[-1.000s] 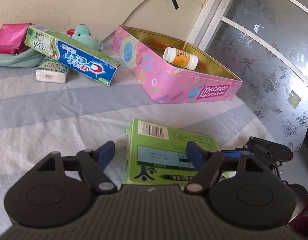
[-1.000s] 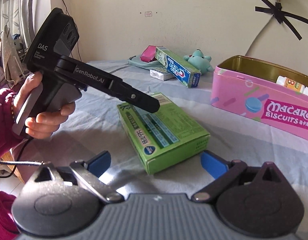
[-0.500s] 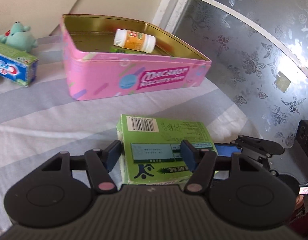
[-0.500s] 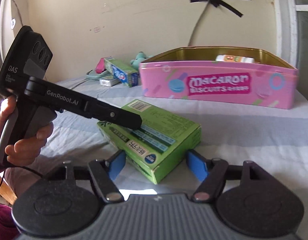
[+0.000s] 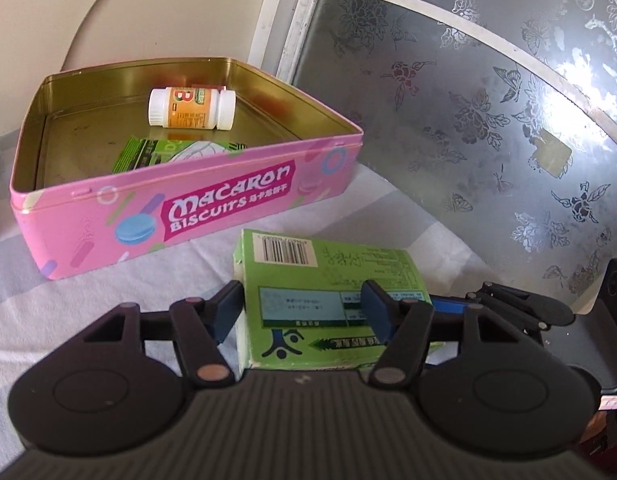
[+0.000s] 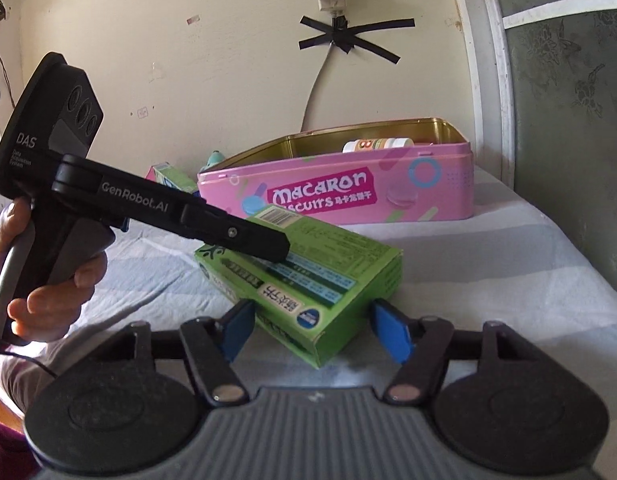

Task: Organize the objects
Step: 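Carry the green box into the pink tin box with the left gripper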

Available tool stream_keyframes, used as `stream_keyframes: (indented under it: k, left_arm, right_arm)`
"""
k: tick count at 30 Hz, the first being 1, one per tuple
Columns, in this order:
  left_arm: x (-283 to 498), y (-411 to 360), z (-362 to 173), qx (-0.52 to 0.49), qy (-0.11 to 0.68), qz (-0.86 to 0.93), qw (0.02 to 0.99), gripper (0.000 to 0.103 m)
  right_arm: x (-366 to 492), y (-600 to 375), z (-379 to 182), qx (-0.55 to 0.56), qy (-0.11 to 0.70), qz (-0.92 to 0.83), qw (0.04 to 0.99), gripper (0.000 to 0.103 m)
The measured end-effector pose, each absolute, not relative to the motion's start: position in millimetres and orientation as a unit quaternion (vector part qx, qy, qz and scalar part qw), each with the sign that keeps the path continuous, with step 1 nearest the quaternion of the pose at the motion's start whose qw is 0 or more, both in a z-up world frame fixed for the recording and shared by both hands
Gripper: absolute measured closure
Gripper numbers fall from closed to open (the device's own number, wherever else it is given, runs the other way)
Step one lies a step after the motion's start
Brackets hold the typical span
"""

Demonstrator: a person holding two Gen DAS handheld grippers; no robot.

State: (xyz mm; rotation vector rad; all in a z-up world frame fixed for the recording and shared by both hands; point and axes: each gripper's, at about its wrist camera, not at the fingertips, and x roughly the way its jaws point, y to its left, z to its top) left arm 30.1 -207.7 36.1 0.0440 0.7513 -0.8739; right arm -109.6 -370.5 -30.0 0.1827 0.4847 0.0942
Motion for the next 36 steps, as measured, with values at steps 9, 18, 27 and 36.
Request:
stream_keyframes:
  k: [9, 18, 27, 36]
  left_arm:
    - [37.6, -222.8, 90.4, 0.031, 0.280, -0.414, 0.866, 0.037]
    - [97.1, -244.6, 111.9, 0.059, 0.228, -0.329, 0.914, 0.036]
    - [157.3, -259.2, 98.9, 0.083, 0.230, -0.254, 0.936, 0.036]
    - [172.7, -279.3, 76.7, 0.131, 0.241, -0.189, 0.943, 0.032]
  right_arm:
    - [-97.6, -386.6, 15.8, 0.061, 0.164, 0.037, 0.984, 0.037]
    - [-7.6, -402.7, 35.1, 0.038, 0.151, 0.045, 0.987, 0.038]
    - [73.6, -393.4, 23.4, 0.037, 0.194, 0.026, 0.980, 0.039]
    - [95.6, -406.8, 7.6, 0.068, 0.196, -0.045, 0.977, 0.032]
